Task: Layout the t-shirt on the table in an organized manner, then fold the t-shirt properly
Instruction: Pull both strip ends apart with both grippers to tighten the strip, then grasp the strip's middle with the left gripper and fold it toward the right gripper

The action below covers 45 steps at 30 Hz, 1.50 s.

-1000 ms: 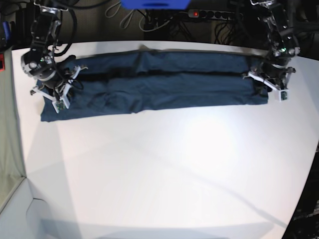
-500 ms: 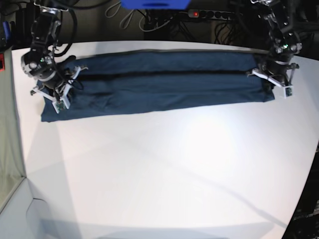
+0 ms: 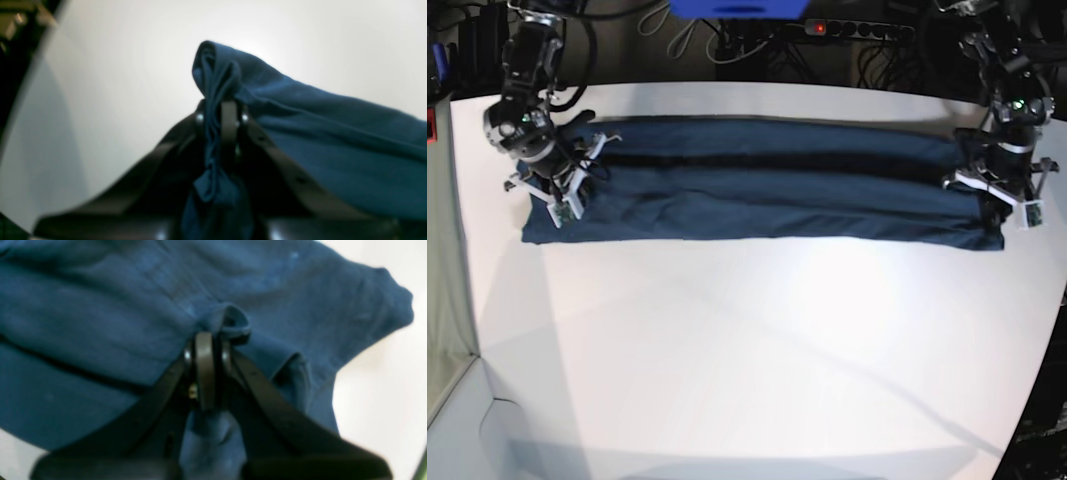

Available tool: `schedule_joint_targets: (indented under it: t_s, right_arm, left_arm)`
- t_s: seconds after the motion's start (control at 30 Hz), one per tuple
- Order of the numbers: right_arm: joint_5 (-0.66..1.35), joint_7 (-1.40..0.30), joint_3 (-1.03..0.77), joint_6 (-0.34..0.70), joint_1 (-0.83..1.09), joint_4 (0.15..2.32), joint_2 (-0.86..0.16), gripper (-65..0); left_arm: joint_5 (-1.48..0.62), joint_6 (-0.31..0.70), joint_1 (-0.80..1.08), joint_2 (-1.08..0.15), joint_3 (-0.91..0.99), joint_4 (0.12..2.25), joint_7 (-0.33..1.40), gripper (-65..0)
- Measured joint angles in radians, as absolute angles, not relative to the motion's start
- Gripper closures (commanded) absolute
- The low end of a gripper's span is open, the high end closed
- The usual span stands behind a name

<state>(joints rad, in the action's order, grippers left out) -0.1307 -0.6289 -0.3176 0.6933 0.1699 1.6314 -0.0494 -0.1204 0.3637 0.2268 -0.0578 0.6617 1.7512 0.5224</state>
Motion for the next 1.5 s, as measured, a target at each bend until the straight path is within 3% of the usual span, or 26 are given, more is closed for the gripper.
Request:
schedule_joint_targets:
  t_s: [0.17,0.43,0.57,0.67,0.83,1.0,1.2,1.5]
  right_arm:
    - [-0.131,-0.623,-0.278,0.686,0.179,1.636,-0.044,0.0]
    - [-0.131,-0.624,-0.227,0.684,0.178,1.637,-0.033,0.0]
    - [-0.127,-0.624,-0.224,0.684,0.178,1.636,-0.019,0.0]
    - [-0.127,-0.626,-0.224,0.684,0.176,1.636,-0.008,0.0]
    - [-0.123,-0.625,-0.221,0.684,0.176,1.636,-0.003,0.0]
    - [-0.123,-0.626,-0.221,0.685,0.175,1.636,-0.002,0.0]
    - [-0.124,-0.627,-0.221,0.685,0.173,1.636,-0.002,0.0]
    - [-0.124,-0.627,-0.221,0.685,0.173,1.636,-0.003,0.0]
  left_arm:
    - [-0.053,0.351,0.237,0.012,0.598,1.856,0.548,-0.2]
    - [0.250,0.354,0.233,0.158,0.387,1.908,0.601,-0.2]
    - [0.358,0.352,0.234,0.157,0.277,1.907,0.603,-0.1]
    - [0.358,0.241,0.236,0.150,0.162,1.901,0.610,-0.1]
    - [0.362,-0.025,0.252,0.147,-0.036,1.900,0.608,-0.1]
    - [0.352,-0.159,0.237,0.097,-0.267,1.853,0.596,-0.1]
    - [0.351,-0.263,0.186,0.067,-0.408,1.723,0.610,-0.1]
    - [0.355,-0.278,0.155,0.065,-0.456,1.629,0.601,-0.4]
